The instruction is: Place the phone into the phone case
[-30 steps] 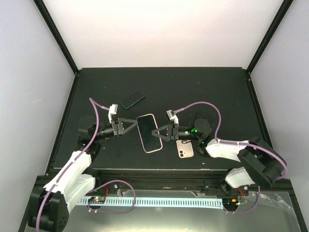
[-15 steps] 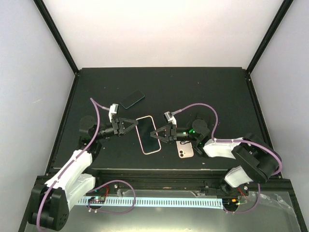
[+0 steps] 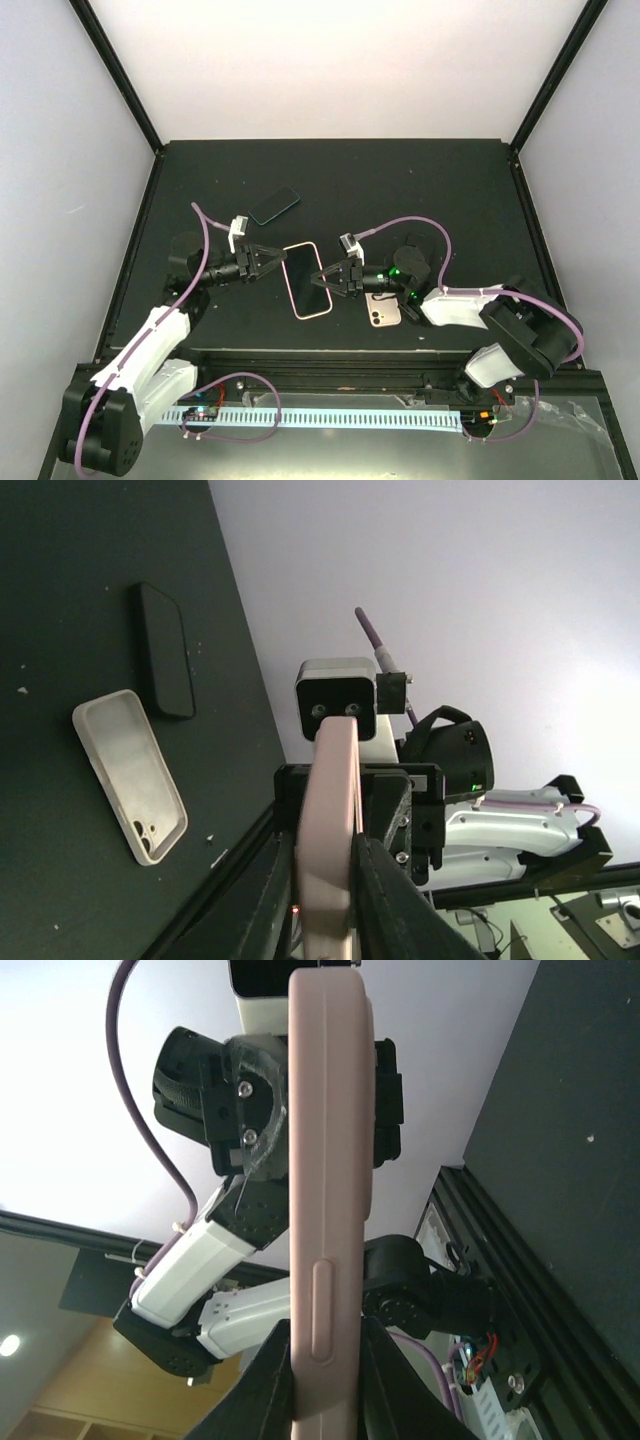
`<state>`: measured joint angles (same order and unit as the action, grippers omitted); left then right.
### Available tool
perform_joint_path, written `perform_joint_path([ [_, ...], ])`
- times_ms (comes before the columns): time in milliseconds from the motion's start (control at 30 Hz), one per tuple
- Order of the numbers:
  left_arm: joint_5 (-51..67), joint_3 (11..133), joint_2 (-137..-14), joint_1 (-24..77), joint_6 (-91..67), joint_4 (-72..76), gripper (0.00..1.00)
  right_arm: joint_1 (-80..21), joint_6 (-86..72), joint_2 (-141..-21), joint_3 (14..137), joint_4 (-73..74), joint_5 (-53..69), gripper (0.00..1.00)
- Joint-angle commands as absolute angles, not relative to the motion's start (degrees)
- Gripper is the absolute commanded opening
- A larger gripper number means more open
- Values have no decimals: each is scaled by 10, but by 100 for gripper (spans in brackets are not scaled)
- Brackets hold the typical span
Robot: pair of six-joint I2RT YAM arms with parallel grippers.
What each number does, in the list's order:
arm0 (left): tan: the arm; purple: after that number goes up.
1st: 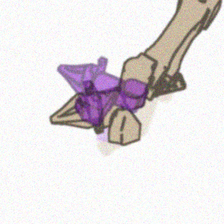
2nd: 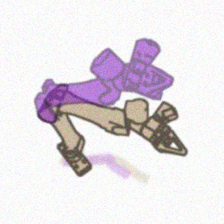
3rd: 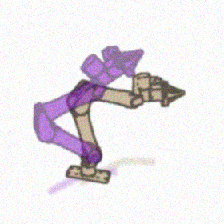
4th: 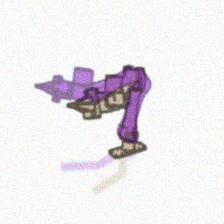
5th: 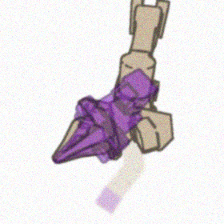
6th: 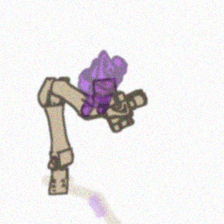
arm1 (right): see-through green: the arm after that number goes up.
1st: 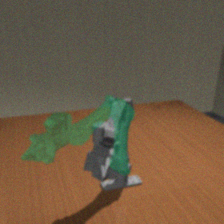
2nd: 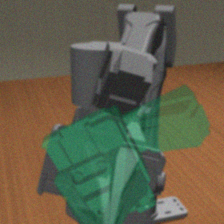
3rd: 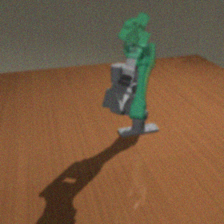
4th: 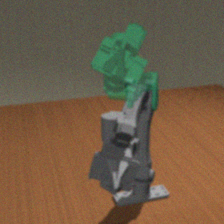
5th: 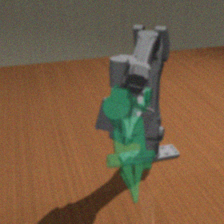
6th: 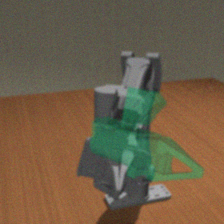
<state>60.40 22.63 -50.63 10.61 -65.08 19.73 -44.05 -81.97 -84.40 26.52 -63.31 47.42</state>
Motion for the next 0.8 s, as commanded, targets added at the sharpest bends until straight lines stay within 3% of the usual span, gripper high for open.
perform_joint_path([
  [0,599,249,-504,108,-629,163,26,-443,-838,-841,263,-685,427,14],
  [133,599,237,-498,110,-639,164,56,-444,-868,-847,258,-717,384,14],
  [233,596,219,-490,116,-652,175,65,-443,-888,-855,253,-739,345,14],
  [533,593,194,-489,159,-676,194,65,-442,-881,-862,266,-713,287,14],
  [767,579,207,-491,171,-629,116,45,-440,-866,-860,268,-683,266,14],
])
